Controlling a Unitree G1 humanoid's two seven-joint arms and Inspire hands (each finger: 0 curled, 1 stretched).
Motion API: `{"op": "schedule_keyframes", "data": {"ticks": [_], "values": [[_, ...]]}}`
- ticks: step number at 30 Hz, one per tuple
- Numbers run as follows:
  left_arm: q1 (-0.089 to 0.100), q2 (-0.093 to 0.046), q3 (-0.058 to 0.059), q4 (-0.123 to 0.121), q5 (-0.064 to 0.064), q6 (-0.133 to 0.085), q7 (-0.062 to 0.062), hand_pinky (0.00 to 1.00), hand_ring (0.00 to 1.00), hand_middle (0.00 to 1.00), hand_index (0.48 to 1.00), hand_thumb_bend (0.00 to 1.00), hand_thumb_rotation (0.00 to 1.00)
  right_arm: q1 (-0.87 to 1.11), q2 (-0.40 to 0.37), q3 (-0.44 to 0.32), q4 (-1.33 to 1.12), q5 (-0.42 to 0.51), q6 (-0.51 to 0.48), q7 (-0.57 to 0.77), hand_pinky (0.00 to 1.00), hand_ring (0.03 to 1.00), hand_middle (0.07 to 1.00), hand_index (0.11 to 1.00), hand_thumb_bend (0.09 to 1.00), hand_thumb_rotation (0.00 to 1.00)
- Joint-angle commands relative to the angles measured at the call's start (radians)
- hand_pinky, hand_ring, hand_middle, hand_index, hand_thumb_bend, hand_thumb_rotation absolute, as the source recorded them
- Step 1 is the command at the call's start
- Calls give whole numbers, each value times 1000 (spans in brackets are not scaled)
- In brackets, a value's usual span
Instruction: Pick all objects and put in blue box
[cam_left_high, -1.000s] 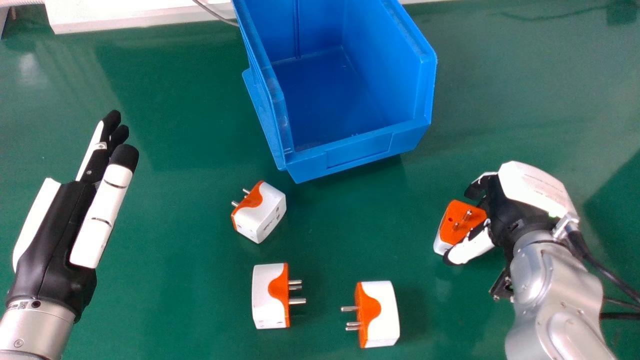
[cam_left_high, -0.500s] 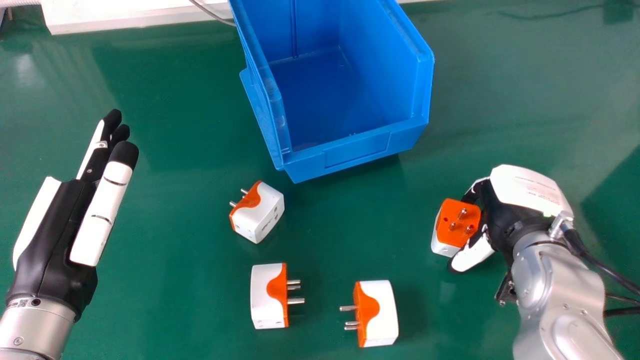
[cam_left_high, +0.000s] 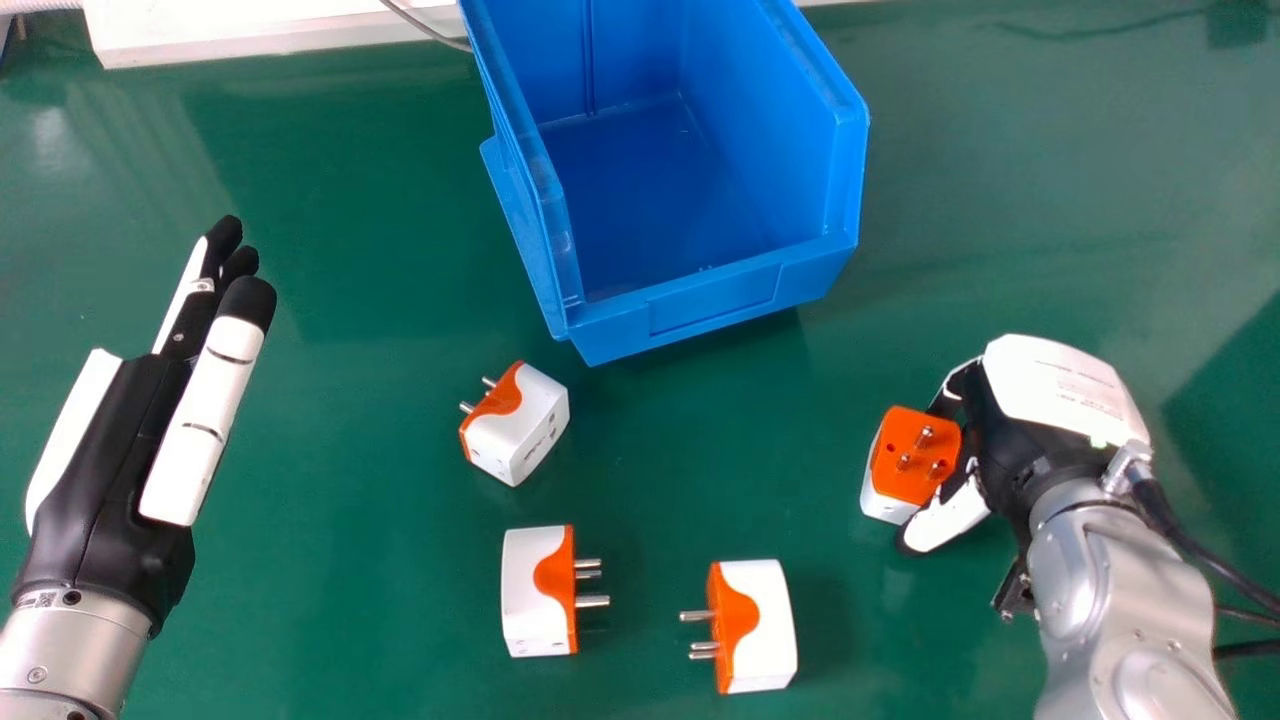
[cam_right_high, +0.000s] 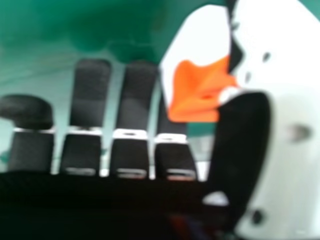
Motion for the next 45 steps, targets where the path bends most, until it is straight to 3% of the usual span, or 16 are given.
{"op": "schedule_keyframes", "data": {"ticks": [1, 8, 23, 36, 45], "values": [[-7, 11, 9, -34, -1, -3, 7, 1000, 1000, 1000, 1000, 562, 1000, 20, 4, -11, 2, 10, -8, -11, 132, 397, 502, 500, 515, 0], [-12, 13, 8, -23, 5, -6, 7, 1000, 1000, 1000, 1000, 555, 1000, 32, -1, -9, 2, 2, -31, -34, 155, 395, 503, 490, 514, 0], [-13, 17, 7, -26, 12, -2, 9, 1000, 1000, 1000, 1000, 552, 1000, 32, -12, 5, 4, -23, -30, -3, 108, 402, 503, 485, 515, 0], [-10, 21, 7, -28, 10, -3, 9, 1000, 1000, 1000, 1000, 555, 1000, 49, 15, -39, -16, 26, -26, -3, 92, 402, 504, 485, 514, 0], [-3, 27, 12, -35, -1, -4, 6, 1000, 1000, 1000, 1000, 551, 1000, 128, 60, -78, -214, 0, 50, -23, 79, 400, 504, 484, 514, 0]]}}
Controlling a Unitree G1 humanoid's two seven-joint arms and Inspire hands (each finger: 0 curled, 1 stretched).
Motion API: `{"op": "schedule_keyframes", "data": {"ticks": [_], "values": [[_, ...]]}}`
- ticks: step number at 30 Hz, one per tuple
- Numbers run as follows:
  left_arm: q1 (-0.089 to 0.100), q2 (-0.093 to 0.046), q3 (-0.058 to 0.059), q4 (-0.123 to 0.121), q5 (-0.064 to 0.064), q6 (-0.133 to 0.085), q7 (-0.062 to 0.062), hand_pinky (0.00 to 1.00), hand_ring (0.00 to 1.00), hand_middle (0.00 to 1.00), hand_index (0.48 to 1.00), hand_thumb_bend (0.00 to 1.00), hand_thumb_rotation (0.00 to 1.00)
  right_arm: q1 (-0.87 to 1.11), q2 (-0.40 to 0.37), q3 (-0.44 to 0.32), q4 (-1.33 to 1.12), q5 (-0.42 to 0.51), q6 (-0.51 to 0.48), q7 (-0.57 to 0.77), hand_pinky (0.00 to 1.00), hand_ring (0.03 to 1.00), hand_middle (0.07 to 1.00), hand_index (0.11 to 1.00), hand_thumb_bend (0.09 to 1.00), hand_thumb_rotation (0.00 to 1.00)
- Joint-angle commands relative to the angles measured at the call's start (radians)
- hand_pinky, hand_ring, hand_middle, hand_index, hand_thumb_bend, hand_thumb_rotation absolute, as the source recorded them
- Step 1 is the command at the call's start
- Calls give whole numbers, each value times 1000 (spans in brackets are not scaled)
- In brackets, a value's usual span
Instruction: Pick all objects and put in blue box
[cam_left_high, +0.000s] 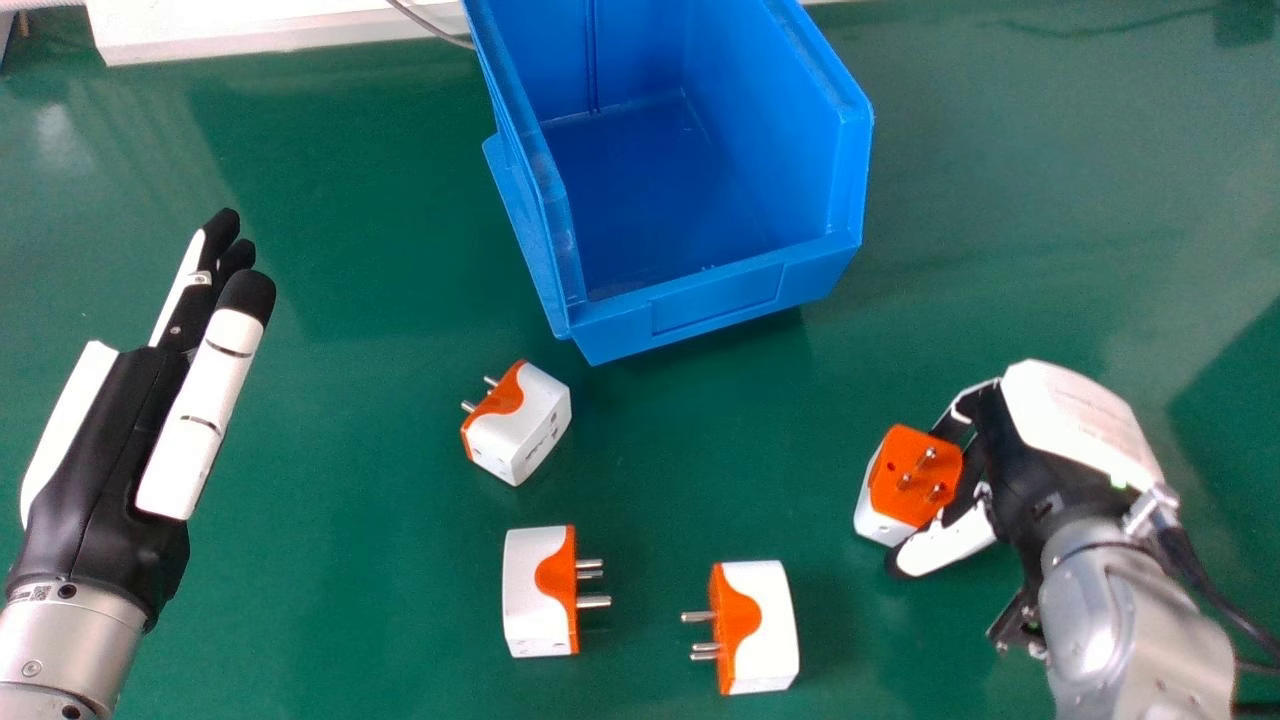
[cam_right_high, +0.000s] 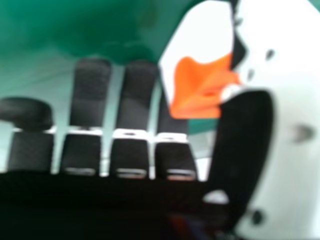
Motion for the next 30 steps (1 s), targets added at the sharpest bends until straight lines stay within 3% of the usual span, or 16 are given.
{"op": "schedule_keyframes", "data": {"ticks": [1, 10, 21, 30], "values": [[0, 10, 12, -29, -3, -7, 1, 1000, 1000, 1000, 1000, 550, 1000, 14, 16, -21, -89, -32, 24, -18, 76, 400, 505, 485, 514, 0], [-5, 11, 15, -23, -11, -5, -3, 1000, 1000, 1000, 1000, 548, 1000, 92, 55, -5, -245, -106, 45, -32, 70, 398, 504, 487, 512, 0], [-13, 10, 16, -20, -7, 0, -4, 1000, 1000, 1000, 1000, 540, 1000, 137, 83, -15, -400, -150, 12, 9, 63, 367, 470, 506, 507, 0], [-15, 9, 14, -22, 1, 5, 1, 1000, 1000, 1000, 1000, 531, 1000, 46, 119, -13, -447, -190, -31, 68, 53, 368, 465, 502, 506, 0]]}}
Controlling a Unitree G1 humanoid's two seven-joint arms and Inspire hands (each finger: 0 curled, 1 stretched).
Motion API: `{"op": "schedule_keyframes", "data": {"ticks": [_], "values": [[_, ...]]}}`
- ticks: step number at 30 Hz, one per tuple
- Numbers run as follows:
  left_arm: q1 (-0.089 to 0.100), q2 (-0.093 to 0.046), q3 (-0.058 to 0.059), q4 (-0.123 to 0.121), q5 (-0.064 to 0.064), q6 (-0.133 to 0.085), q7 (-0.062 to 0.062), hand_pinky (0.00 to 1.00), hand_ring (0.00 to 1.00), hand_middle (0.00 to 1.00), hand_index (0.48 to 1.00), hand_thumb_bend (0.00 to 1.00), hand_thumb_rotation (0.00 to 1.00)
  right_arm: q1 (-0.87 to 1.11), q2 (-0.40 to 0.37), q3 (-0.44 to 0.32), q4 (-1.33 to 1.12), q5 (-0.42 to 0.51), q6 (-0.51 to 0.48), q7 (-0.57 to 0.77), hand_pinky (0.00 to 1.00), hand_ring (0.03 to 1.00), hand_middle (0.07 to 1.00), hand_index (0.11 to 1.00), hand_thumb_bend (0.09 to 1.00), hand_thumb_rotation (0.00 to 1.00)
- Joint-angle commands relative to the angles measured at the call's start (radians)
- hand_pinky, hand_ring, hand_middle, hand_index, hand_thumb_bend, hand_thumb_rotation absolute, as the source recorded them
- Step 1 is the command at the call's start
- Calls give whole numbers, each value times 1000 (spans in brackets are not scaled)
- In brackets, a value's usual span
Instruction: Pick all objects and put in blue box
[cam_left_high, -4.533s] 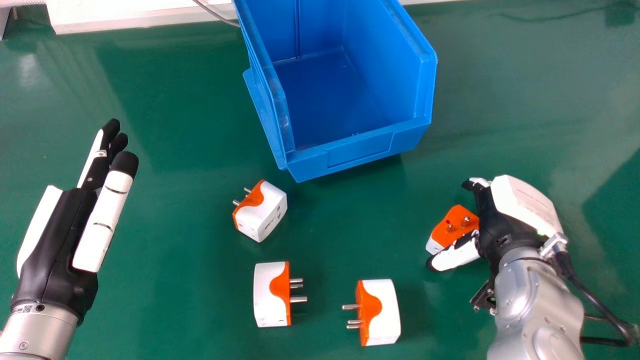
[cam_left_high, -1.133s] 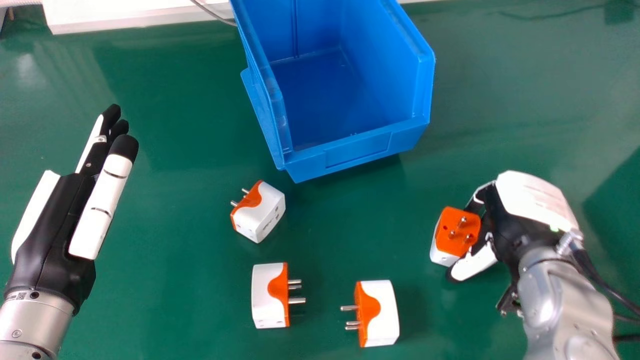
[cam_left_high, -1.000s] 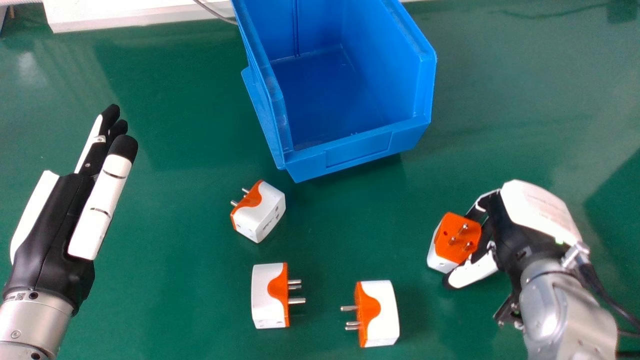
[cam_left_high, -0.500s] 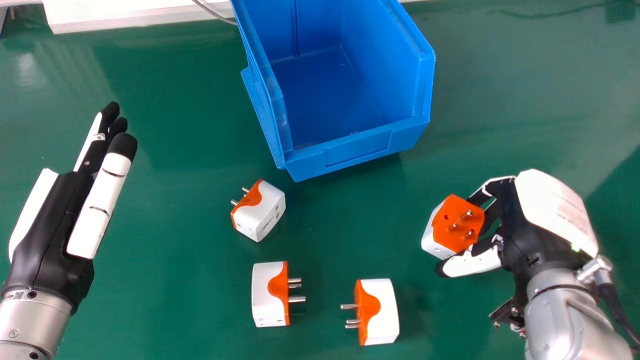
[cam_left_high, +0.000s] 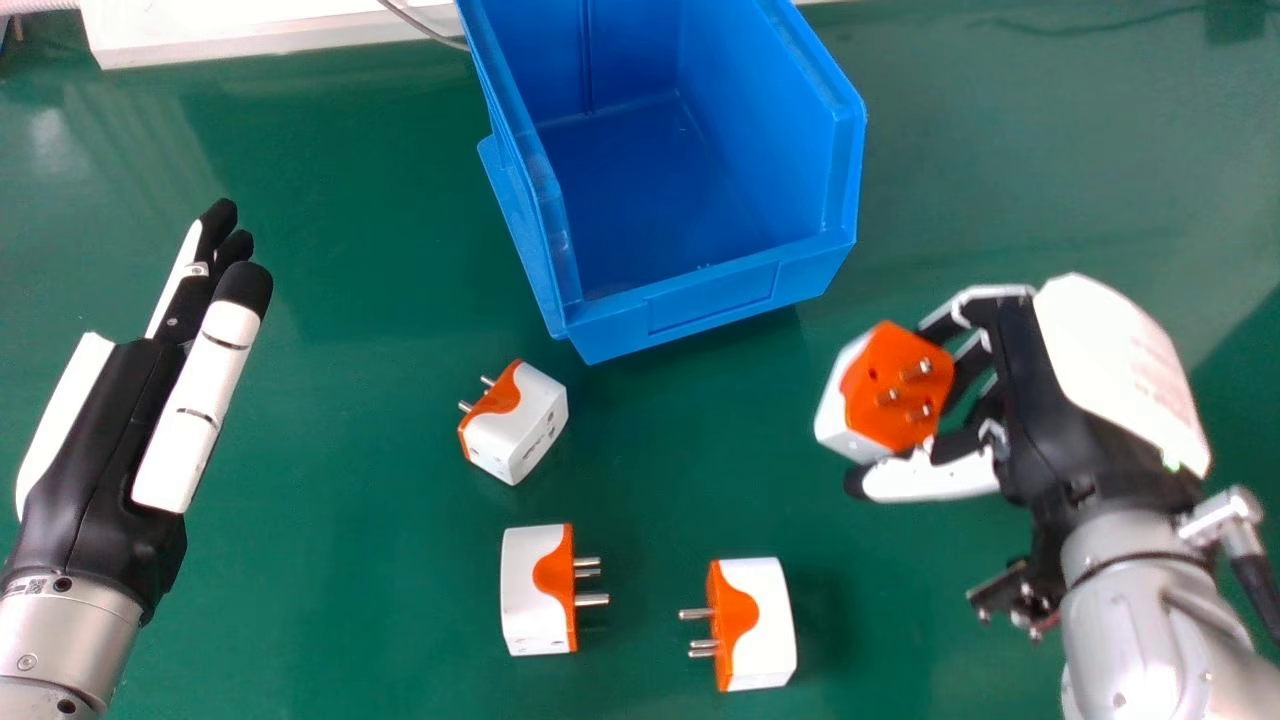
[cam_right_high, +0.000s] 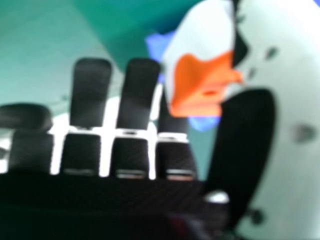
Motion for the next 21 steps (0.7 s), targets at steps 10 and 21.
{"op": "schedule_keyframes", "data": {"ticks": [10, 21], "values": [[-5, 8, 4, -18, 7, -5, 8, 1000, 1000, 1000, 1000, 529, 1000, -208, -3, -21, 58, -17, -97, 47, 55, 372, 465, 498, 507, 0], [-3, 6, 1, -20, 10, 1, 14, 1000, 1000, 1000, 1000, 530, 1000, -506, -1, -22, 278, 0, -127, 99, 64, 376, 475, 494, 508, 0]]}}
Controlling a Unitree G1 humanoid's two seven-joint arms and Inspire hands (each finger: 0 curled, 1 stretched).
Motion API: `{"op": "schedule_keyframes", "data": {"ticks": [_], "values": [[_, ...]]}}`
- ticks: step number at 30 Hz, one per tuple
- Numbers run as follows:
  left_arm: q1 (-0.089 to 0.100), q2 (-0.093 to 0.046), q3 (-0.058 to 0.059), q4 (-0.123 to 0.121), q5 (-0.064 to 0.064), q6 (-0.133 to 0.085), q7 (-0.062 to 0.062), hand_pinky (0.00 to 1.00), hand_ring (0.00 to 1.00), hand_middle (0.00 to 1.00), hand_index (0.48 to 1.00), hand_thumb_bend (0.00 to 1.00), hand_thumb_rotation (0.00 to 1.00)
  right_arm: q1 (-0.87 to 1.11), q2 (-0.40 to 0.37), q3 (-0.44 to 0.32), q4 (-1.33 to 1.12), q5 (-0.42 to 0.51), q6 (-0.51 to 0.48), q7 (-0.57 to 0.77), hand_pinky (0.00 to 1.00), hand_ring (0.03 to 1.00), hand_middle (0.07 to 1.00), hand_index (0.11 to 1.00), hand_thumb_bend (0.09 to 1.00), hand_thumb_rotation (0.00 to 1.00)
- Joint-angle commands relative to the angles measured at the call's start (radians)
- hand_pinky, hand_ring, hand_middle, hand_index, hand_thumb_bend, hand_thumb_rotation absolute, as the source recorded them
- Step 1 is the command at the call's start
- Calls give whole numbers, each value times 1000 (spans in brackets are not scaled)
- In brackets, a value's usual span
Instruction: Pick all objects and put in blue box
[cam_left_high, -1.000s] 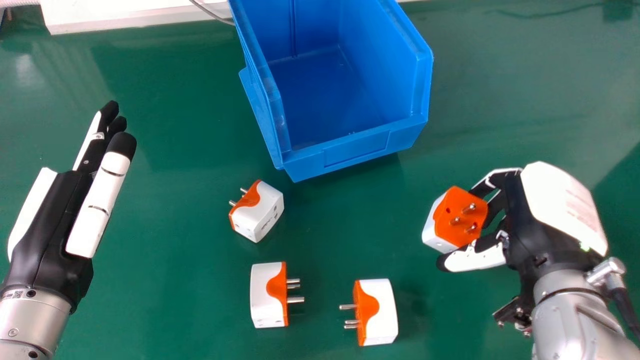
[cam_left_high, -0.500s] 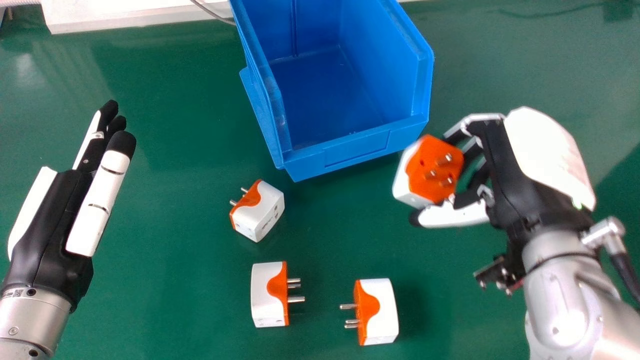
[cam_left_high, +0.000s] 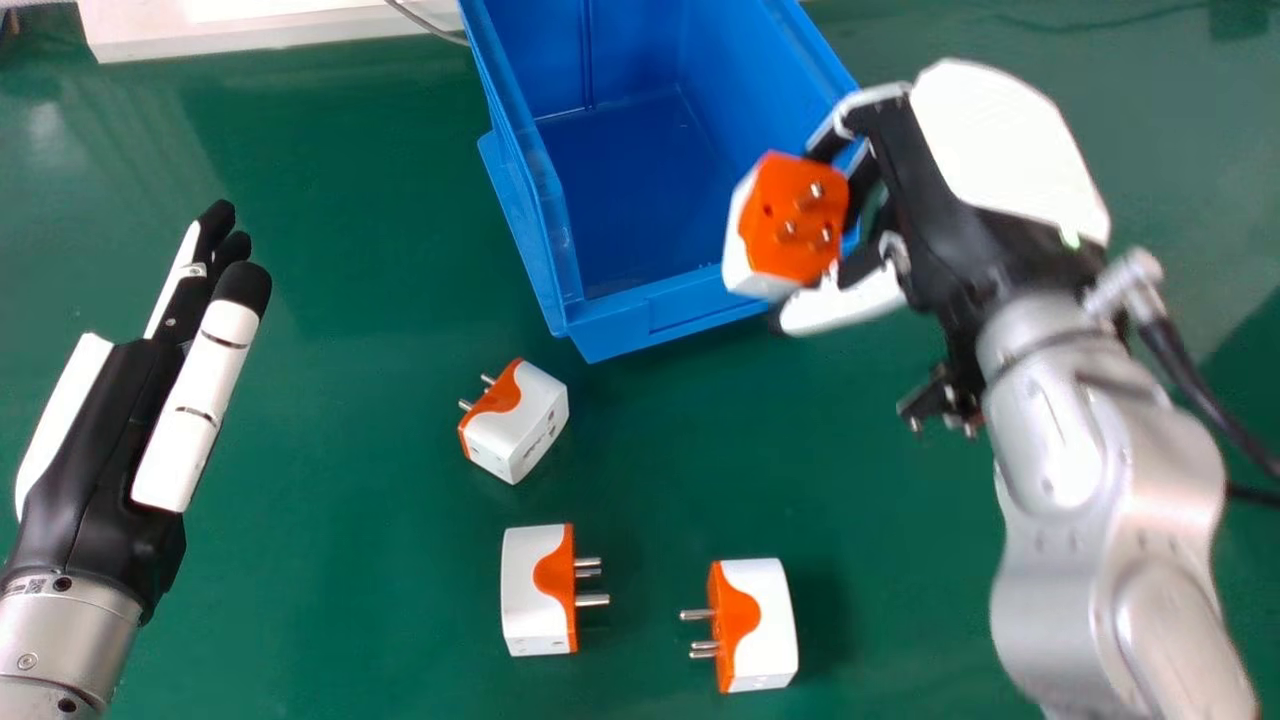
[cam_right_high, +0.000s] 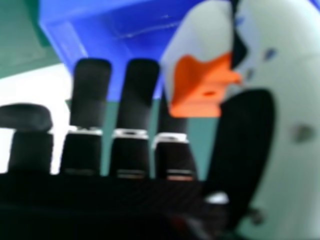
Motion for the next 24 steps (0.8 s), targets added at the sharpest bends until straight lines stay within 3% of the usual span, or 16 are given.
{"op": "schedule_keyframes", "data": {"ticks": [1, 10, 16, 18, 19, 24], "values": [[-1, 6, 1, -23, 7, -2, 6, 1000, 1000, 1000, 1000, 530, 1000, -111, 9, -12, 59, 5, -21, -11, 64, 376, 475, 494, 508, 0], [10, 4, 4, -31, -2, 0, 6, 1000, 1000, 1000, 1000, 533, 1000, -411, 42, -8, 390, 76, -55, -66, 100, 358, 475, 509, 505, 0], [27, -1, 4, -62, -6, 9, 9, 1000, 1000, 1000, 1000, 535, 1000, -602, 29, 37, 649, 91, -110, -110, 110, 381, 497, 496, 511, 0], [34, -2, 5, -71, -7, 11, 9, 1000, 1000, 1000, 1000, 537, 1000, -653, 39, 46, 727, 101, -120, -129, 170, 395, 529, 498, 509, 0], [38, -3, 5, -76, -7, 12, 9, 1000, 1000, 1000, 1000, 540, 1000, -678, 45, 48, 766, 109, -126, -141, 222, 409, 553, 497, 507, 0], [51, -4, 2, -95, 3, 16, 15, 1000, 1000, 1000, 1000, 546, 1000, -801, 69, 79, 969, 141, -169, -198, 234, 398, 523, 510, 507, 0]]}}
